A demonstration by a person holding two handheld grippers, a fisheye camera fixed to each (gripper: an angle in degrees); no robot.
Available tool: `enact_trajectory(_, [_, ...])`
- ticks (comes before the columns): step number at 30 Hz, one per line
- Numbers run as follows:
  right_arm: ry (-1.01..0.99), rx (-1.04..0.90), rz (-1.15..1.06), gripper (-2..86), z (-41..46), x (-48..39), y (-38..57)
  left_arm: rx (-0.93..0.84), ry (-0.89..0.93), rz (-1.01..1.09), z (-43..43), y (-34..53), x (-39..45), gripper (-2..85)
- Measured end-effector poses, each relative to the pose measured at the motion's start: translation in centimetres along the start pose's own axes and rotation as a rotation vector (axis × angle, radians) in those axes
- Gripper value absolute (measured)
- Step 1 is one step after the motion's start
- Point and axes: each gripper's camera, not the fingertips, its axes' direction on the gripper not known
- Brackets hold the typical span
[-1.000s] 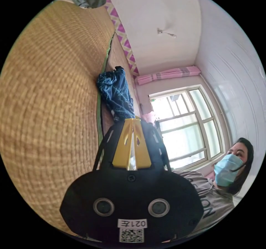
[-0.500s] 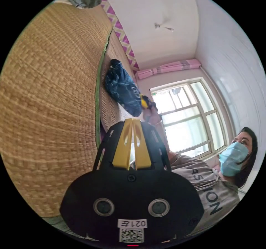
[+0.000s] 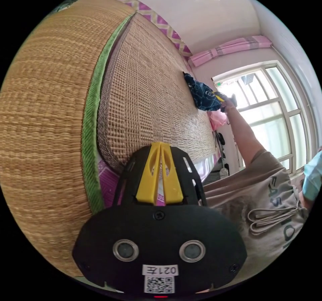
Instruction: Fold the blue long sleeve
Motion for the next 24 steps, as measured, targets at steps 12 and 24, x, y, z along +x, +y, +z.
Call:
enact_trajectory(12, [0.545,0.186,-0.16,1.2,-5.7,-13.3,-4.9,0.041,0.086,-0.041,-3.0,-0.8,1.6,-0.9])
enact_trajectory(24, [-0.397,0.193,-0.805,-0.9,-1.9,-53.8,18.2,0.228,-0.131,0.468,-17.4,2.9,15.5,-1.0])
